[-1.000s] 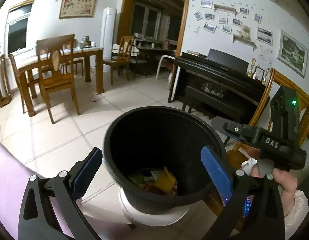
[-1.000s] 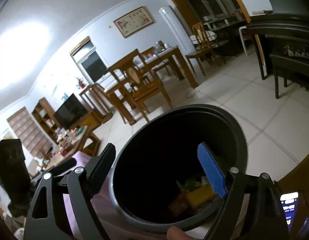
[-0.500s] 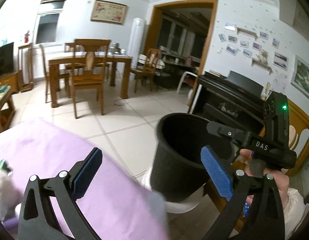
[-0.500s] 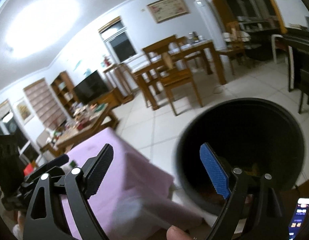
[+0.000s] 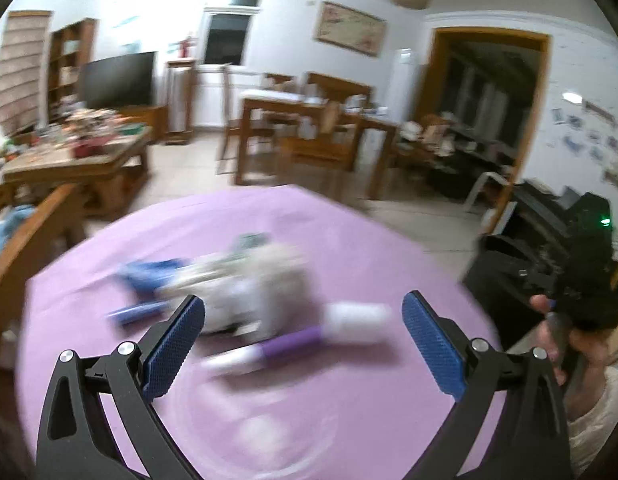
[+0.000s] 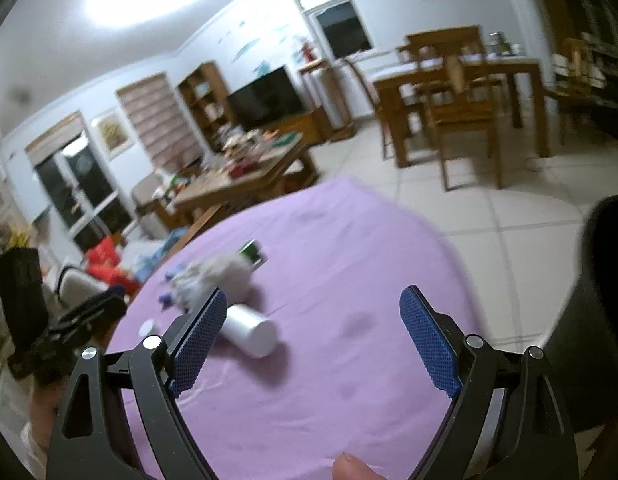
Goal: Collect trash
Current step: 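Grasp the white round lid with the left tool while the right tool grasps the white cup, then carry the lid and cup over the black bin and open both tools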
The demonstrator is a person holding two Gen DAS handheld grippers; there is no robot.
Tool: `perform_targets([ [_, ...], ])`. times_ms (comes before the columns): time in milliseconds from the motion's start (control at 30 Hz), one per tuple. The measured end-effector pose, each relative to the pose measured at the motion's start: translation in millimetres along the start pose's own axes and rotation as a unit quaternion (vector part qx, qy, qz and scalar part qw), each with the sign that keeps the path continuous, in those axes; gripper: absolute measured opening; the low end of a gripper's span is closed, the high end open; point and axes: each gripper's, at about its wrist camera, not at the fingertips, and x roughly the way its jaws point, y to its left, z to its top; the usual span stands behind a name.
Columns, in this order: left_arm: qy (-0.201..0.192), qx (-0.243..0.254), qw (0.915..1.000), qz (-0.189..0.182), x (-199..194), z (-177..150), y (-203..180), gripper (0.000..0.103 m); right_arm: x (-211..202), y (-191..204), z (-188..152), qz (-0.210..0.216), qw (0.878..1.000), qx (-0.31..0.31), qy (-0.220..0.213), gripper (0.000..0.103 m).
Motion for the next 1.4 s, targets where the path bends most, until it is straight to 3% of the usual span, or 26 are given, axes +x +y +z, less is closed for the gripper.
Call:
perform_targets([
  [100, 0.03, -0.013, 0.9981, 0.053, -0.5, -6.7, 36.4, 0.098, 31.6, 30.7, -1.5, 0.008, 0.999, -0.014, 0.032, 0.087],
  [300, 0.083, -0.018, 0.9928, 0.085, 12.2, -16.6, 79.6, 0.095, 79.7, 62.9, -7.7, 0.005, 0.996, -0.031, 0.085, 0.087],
  [433, 0.124, -0.016, 0.9891, 0.078, 25.8, -25.6, 96.5, 0.076, 105.0, 67.3, -9.8, -0.007, 0.994, -0.034, 0.106, 0.087],
  [533, 0.141, -0.007, 0.9862, 0.087, 31.3, -37.6, 98.0, 0.07, 122.2, 68.2, -8.5, -0.017, 0.992, -0.035, 0.122, 0.087],
  [633, 0.154, -0.013, 0.9853, 0.073, 33.6, -40.7, 100.9, 0.051, 134.2, 68.2, -9.9, -0.029, 0.989, -0.044, 0.138, 0.08],
  [733, 0.162, -0.004, 0.9834, 0.081, 34.7, -42.1, 104.0, 0.044, 151.1, 70.0, -12.4, -0.053, 0.986, -0.052, 0.15, 0.073],
  [800, 0.162, 0.002, 0.9836, 0.079, 33.4, -41.6, 102.5, 0.041, 153.7, 67.9, -11.1, -0.053, 0.987, -0.045, 0.143, 0.072],
  [867, 0.163, 0.009, 0.9832, 0.082, 31.7, -42.6, 104.5, 0.035, 155.4, 67.0, -12.0, -0.055, 0.988, -0.046, 0.138, 0.061],
  [1033, 0.158, 0.013, 0.9842, 0.078, 29.9, -39.7, 105.4, 0.035, 152.3, 63.6, -15.8, -0.049, 0.989, -0.042, 0.136, 0.061],
  [1133, 0.127, 0.013, 0.9892, 0.071, 18.1, -36.5, 104.3, 0.035, 141.2, 60.4, -16.5, -0.034, 0.991, -0.033, 0.121, 0.061],
  [1400, 0.033, 0.001, 0.9993, 0.018, -20.5, -16.4, 79.9, 0.035, 77.1, 62.5, 3.9, -0.001, 0.999, -0.038, 0.027, 0.061],
])
